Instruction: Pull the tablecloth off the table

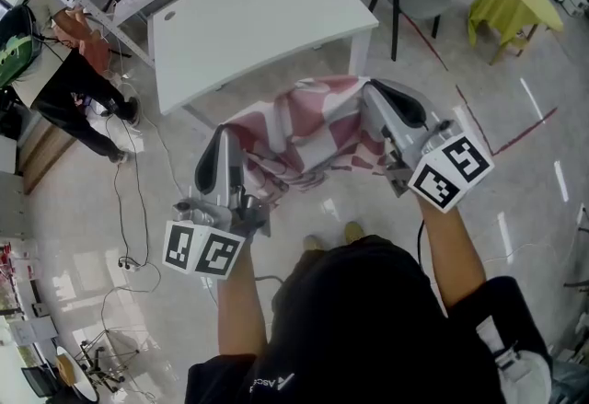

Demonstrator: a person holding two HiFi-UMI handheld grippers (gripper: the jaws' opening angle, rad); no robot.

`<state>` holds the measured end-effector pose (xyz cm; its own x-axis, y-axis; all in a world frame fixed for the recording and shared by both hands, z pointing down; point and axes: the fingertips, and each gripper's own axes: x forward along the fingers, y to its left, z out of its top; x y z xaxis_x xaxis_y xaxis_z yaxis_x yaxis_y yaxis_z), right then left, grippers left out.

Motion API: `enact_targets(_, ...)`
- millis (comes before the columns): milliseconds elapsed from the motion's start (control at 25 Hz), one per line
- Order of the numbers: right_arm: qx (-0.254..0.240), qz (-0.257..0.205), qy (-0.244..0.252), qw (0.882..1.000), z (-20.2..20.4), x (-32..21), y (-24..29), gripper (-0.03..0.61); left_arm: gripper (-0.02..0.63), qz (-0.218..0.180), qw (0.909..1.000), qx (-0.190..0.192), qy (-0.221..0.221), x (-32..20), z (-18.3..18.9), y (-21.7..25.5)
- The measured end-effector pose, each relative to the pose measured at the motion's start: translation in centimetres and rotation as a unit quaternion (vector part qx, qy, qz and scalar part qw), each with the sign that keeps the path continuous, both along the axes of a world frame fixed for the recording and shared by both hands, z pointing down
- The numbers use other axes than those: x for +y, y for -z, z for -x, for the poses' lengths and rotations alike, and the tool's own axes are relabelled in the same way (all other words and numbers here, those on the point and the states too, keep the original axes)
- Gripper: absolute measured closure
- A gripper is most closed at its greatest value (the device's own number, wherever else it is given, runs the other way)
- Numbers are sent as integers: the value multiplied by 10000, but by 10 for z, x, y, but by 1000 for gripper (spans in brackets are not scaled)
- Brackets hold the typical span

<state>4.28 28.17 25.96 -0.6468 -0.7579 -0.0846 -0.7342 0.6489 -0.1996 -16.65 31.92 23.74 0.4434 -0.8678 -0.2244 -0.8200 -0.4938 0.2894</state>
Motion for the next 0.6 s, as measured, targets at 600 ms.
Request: enact_targets(600, 154, 36, -9, 9999, 1, -18, -4, 574, 604, 23, 10000, 20, -27, -19, -1, 4)
